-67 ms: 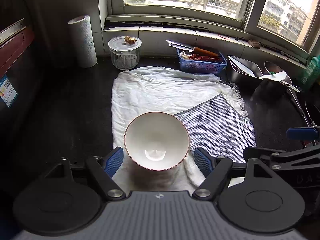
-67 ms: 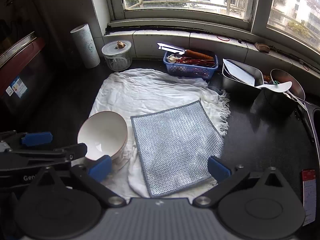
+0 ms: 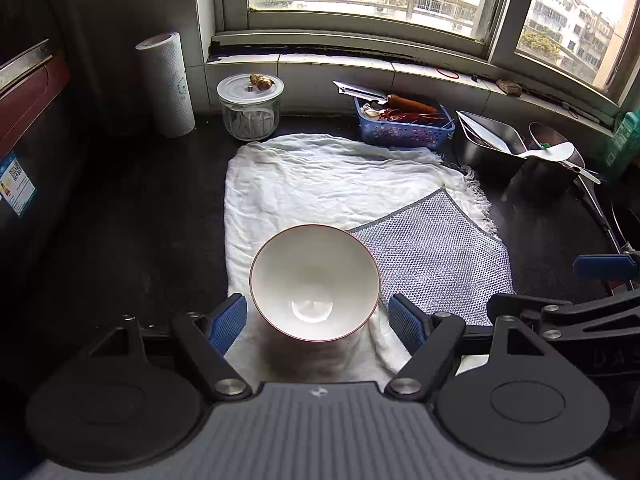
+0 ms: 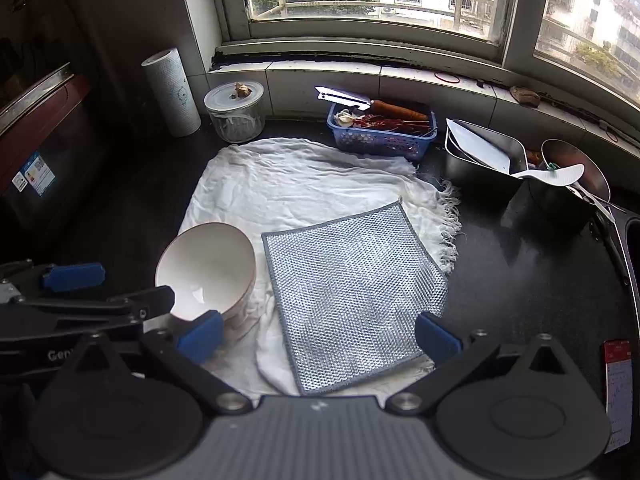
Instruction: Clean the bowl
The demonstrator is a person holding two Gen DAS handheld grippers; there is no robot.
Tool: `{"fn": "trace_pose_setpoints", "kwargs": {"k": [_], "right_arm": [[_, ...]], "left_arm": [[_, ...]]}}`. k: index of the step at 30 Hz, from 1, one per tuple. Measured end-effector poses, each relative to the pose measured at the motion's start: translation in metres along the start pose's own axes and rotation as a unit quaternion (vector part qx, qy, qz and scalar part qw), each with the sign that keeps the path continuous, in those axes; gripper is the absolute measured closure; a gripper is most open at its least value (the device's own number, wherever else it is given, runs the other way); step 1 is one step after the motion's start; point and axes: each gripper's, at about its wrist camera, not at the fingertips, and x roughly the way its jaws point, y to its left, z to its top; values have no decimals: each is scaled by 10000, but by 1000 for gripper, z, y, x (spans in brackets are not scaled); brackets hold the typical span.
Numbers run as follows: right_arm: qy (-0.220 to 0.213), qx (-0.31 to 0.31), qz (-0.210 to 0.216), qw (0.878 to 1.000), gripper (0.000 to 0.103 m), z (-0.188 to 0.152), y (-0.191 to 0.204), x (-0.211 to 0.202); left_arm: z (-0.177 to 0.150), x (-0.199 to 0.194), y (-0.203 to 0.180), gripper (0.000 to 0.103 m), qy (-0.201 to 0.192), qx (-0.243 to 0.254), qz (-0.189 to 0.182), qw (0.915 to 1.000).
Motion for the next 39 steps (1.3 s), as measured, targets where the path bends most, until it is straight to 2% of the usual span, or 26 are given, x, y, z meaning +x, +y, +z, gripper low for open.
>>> {"fn": "trace_pose_setpoints", "kwargs": {"k": [7, 39], "right_arm": [[109, 38, 3, 9999, 1, 3, 3, 0], [-4, 55, 30, 10000, 1, 2, -2, -4]], "left_arm": [[1, 0, 2, 25, -11, 33, 6, 10000], [0, 0, -3, 25, 0, 109, 19, 9999]]}}
